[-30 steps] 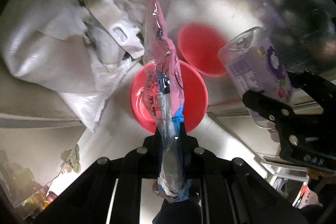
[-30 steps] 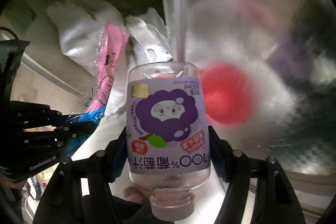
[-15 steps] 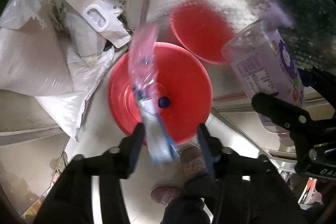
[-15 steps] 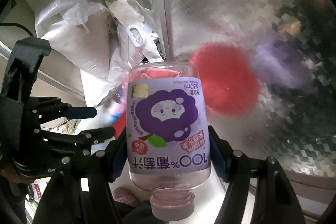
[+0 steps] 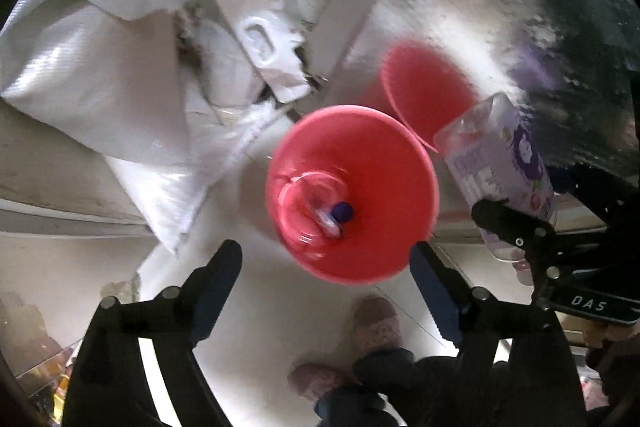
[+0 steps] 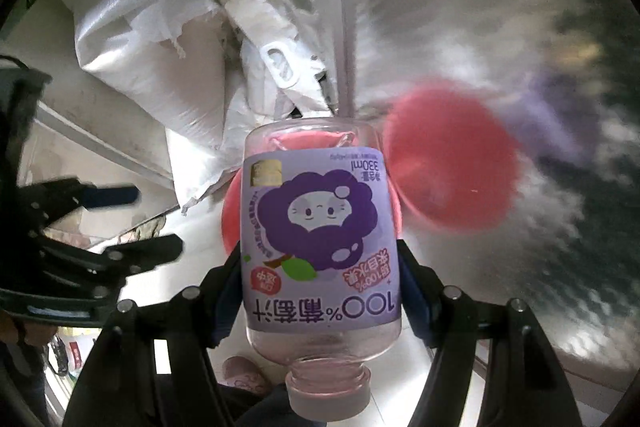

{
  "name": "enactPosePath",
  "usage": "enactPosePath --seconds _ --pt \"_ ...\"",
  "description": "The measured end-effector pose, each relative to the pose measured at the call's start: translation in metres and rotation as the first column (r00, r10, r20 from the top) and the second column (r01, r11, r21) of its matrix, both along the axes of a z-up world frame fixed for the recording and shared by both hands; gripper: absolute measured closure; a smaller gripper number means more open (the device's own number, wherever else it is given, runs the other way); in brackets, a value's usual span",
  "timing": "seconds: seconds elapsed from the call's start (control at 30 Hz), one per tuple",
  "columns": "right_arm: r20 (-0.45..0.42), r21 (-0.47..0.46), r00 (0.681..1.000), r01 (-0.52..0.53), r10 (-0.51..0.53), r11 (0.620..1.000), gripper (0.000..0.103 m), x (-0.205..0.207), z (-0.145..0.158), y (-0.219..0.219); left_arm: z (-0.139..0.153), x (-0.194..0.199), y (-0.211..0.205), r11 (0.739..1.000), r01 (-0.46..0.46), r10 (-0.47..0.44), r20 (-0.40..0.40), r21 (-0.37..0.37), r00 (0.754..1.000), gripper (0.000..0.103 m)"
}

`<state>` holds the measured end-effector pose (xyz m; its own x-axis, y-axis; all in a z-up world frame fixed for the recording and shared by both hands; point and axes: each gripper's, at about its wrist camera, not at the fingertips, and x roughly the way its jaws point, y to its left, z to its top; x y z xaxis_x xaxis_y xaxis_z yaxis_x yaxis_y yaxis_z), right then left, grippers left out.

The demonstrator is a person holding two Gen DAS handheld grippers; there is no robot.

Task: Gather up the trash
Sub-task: 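Release the package into the red bin while the right tool drops the bottle in, then raise both tools from the bin back toward the counter items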

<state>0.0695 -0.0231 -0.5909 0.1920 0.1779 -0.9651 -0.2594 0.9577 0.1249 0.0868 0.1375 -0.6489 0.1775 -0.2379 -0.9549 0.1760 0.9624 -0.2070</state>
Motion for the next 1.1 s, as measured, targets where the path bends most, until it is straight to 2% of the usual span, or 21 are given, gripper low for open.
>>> enactPosePath --seconds 0.13,0.23,0.43,0.5,0.53,0.57,0.67,0.8,0.87,1.1 --pt "-0.02 0.008 0.999 -0.034 0.034 0.999 0.036 0.003 -0.014 0.011 -0.004 0.0 0.012 1.0 -0.013 0.013 0.031 0.004 0.999 0.0" --pt "-0.019 0.006 0.998 -0.063 0.063 0.998 0.036 0.004 -0.019 0.017 -0.003 -0.002 0.017 0.999 -0.029 0.03 0.059 -0.019 0.998 0.0" --pt "-0.008 -0.008 0.996 -0.084 0.084 0.996 0.036 0.008 -0.028 0.023 -0.01 -0.003 0.023 0.999 -0.025 0.023 0.055 0.029 0.998 0.0" --pt "0.001 -0.03 0.996 -0.091 0.091 0.995 0.029 0.007 -0.029 0.024 -0.011 -0.005 0.025 0.999 -0.027 0.024 0.056 0.039 0.998 0.0" --pt "0.011 -0.051 0.994 -0.109 0.109 0.993 0.014 0.006 -0.028 0.027 -0.011 -0.005 0.026 0.999 -0.028 0.025 0.057 0.038 0.998 0.0" --pt "0.015 -0.064 0.991 -0.13 0.131 0.989 0.006 0.005 -0.028 0.03 -0.01 -0.006 0.027 0.999 -0.033 0.03 0.058 0.042 0.998 0.0" --pt "0.031 -0.068 0.99 -0.132 0.134 0.989 0.005 0.003 -0.018 0.031 0.004 -0.01 0.031 0.998 -0.048 0.045 0.063 0.052 0.997 0.0" --pt "0.021 -0.052 0.993 -0.119 0.12 0.992 0.005 -0.002 0.015 0.029 0.046 -0.023 0.034 0.996 -0.067 0.063 0.065 0.054 0.996 0.0" --pt "0.027 -0.039 0.992 -0.122 0.123 0.992 0.003 -0.006 0.043 0.03 0.078 -0.032 0.036 0.996 -0.068 0.064 0.072 0.057 0.995 0.0" --pt "0.082 -0.018 0.985 -0.148 0.149 0.989 0.001 -0.024 0.171 0.036 0.219 -0.062 0.048 0.992 -0.117 0.111 0.124 0.048 0.986 0.0"
